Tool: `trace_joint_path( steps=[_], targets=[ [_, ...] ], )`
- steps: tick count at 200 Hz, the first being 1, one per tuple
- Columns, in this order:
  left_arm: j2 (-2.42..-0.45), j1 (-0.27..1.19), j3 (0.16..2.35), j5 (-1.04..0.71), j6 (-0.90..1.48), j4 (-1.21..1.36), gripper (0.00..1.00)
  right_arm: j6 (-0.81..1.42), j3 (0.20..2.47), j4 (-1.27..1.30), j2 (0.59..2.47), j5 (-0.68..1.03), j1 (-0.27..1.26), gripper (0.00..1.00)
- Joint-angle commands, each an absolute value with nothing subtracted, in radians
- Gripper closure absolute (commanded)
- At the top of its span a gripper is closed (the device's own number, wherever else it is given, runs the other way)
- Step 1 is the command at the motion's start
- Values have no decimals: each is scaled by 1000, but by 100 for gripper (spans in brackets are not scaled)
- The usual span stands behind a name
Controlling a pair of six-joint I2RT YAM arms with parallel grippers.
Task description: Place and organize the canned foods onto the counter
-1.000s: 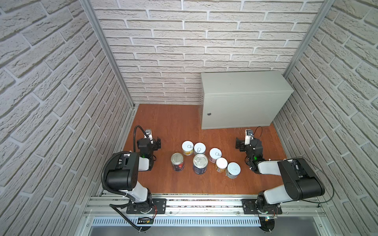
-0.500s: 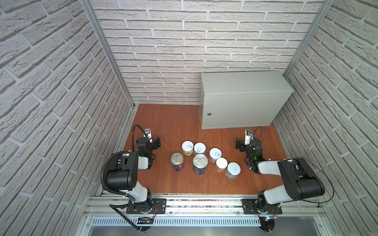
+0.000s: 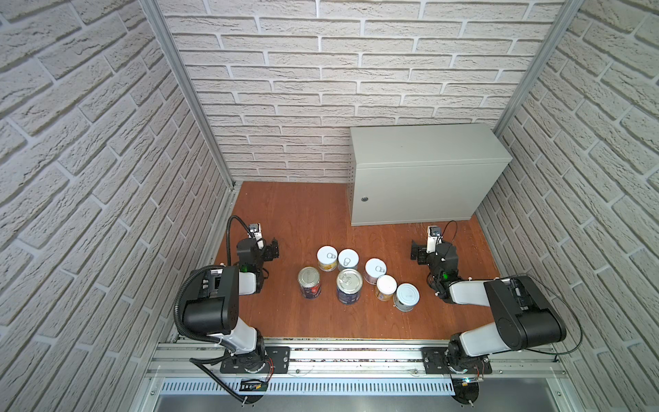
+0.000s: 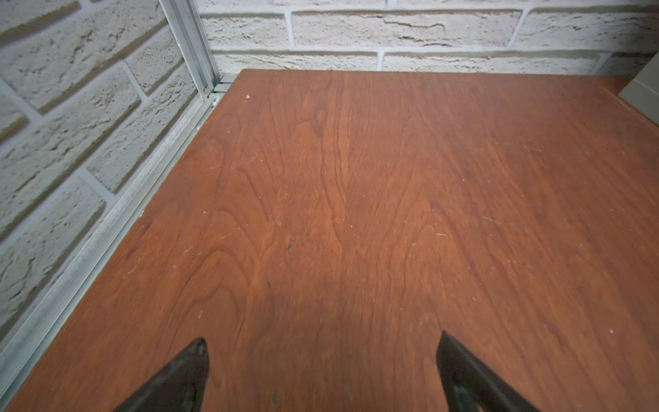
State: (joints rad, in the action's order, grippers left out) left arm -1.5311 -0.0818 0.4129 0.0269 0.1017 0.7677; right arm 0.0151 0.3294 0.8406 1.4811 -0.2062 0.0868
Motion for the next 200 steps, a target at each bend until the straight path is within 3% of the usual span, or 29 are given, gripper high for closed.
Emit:
trace_joint_path(
  steps=[1, 27, 55, 75, 119, 200],
  targets=[
    [-1455, -61, 448, 84, 100, 704, 2, 26, 339, 856, 1443, -216, 83, 0],
    [-1345, 7, 428, 310, 106, 660, 1, 20, 348, 799, 1415, -200, 85, 0],
    [-1197, 72, 491, 497, 200, 442, 2, -5, 349, 810, 1379, -249, 103, 0],
    [-1136, 158, 512, 579, 175, 400, 2, 33, 487, 451, 1234, -339, 131, 0],
    [-1080, 335, 620, 664, 188, 280, 2, 348, 739, -58, 1106, -293, 134, 0],
    [-1025, 587, 757, 647, 161, 58, 2, 364, 948, -699, 1085, 46, 156, 0]
  ],
)
